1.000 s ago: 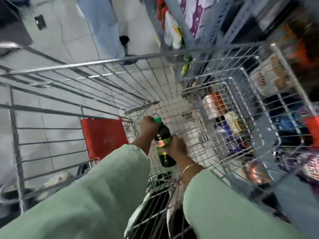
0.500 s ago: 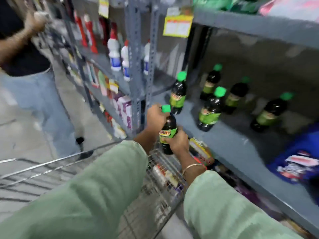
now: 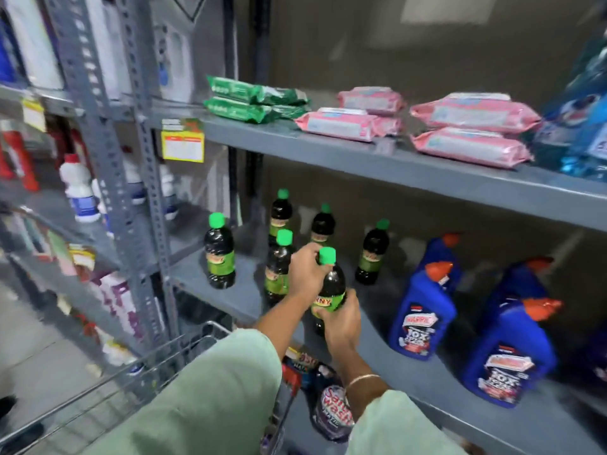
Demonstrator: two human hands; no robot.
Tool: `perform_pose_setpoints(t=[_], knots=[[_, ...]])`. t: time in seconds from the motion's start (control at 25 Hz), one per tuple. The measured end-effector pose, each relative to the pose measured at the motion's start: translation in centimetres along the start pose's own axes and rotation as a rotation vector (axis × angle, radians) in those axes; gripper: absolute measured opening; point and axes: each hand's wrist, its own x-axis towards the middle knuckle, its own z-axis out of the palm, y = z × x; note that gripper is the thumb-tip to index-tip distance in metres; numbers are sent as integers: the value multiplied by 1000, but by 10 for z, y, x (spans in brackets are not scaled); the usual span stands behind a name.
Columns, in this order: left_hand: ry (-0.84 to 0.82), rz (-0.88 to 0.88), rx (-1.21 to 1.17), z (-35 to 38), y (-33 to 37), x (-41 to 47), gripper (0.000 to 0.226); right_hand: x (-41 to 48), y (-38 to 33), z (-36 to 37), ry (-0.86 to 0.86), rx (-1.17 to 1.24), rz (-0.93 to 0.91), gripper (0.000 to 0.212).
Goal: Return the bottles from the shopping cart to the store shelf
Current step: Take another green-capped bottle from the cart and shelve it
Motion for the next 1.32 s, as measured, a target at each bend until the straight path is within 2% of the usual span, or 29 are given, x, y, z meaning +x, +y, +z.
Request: perform_pose_setpoints(t=[0.28,0.36,0.48,0.56,0.72,0.92,1.12,1.32], knots=[[-58,77,152,36,10,-1,29,22,20,-14,4,126,-3,53],[-95,65,60,35,0,0,39,20,24,-12,-18,137,-17,63],[-181,-75,-107,31,-29,-3,64,18,30,-8,-29,124,12,83],[-263,-133,-152,29,-46,-6,59,20,31,-6,-41,107,43,77],[-392,-125,-218,32,-55,-5,38,20,32,-4,-9,69,75,55],[-462,-139,-246,28,-52,-7,40,6,37,-10,24,67,68,55],[-451,-133,-235,28,-57,-13,37,-2,37,-11,42,71,56,60],[-508,-152,-277,18,-58,-19,47,-6,36,-9,37,86,50,61]])
